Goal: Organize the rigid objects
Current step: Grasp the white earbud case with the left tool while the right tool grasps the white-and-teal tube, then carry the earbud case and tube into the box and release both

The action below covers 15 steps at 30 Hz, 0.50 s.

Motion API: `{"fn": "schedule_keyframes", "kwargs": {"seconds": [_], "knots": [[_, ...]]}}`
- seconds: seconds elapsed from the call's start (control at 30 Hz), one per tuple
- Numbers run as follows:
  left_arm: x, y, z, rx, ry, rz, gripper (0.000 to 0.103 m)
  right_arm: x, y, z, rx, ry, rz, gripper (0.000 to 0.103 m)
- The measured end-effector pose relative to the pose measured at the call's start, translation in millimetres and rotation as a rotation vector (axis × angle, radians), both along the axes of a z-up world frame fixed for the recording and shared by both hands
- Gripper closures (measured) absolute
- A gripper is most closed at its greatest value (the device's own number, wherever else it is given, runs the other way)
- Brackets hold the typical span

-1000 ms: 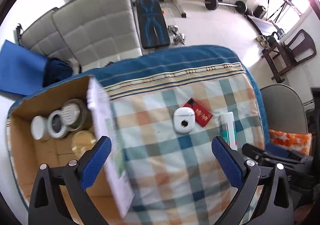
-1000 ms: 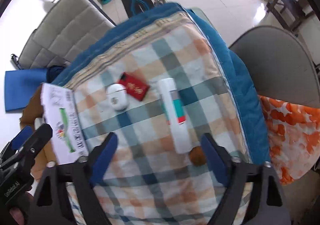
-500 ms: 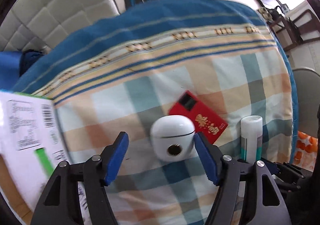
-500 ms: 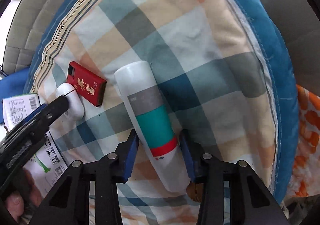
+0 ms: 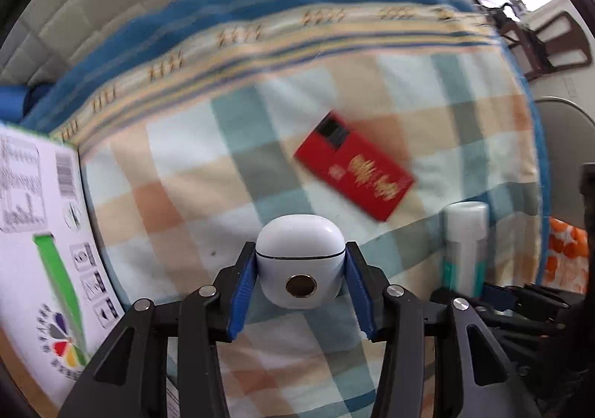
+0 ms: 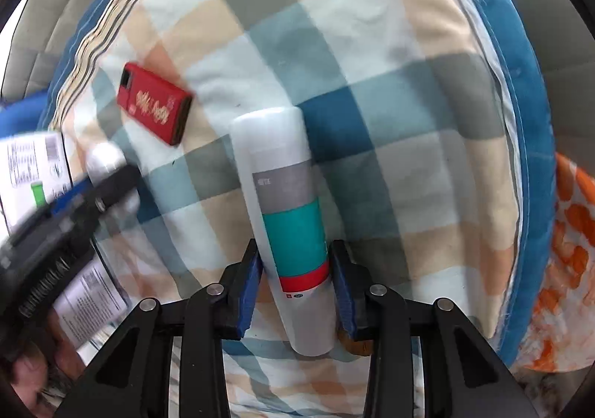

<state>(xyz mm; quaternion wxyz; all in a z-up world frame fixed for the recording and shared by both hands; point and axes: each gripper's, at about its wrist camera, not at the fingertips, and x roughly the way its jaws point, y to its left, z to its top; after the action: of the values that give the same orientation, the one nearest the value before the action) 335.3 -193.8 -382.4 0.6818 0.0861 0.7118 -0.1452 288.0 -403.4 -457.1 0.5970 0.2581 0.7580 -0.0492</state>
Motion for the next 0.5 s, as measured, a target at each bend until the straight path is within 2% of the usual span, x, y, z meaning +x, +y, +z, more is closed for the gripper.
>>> {"fn": "schedule_keyframes", "kwargs": {"seconds": [0.07,0.3,0.4,0.5], "knots": [[-2,4,-7,-0.007,0.019,0.023,0.059,0,0,-1,-0.007,0.007,0.003,0.062],[-6,-3,-5,0.024,-0.03,-0.018,0.06,4,22,-7,-0.082,0.029,0.07,0.065],[-14,-4,1,0.011,-0.042,-0.011,0.06,7,33,-7,-0.104,0.024,0.09,0.066],[-16,-14,21,-0.01,-0.069,-0.006,0.06,4,39,3,-0.093,-0.003,0.095,0.068]]}}
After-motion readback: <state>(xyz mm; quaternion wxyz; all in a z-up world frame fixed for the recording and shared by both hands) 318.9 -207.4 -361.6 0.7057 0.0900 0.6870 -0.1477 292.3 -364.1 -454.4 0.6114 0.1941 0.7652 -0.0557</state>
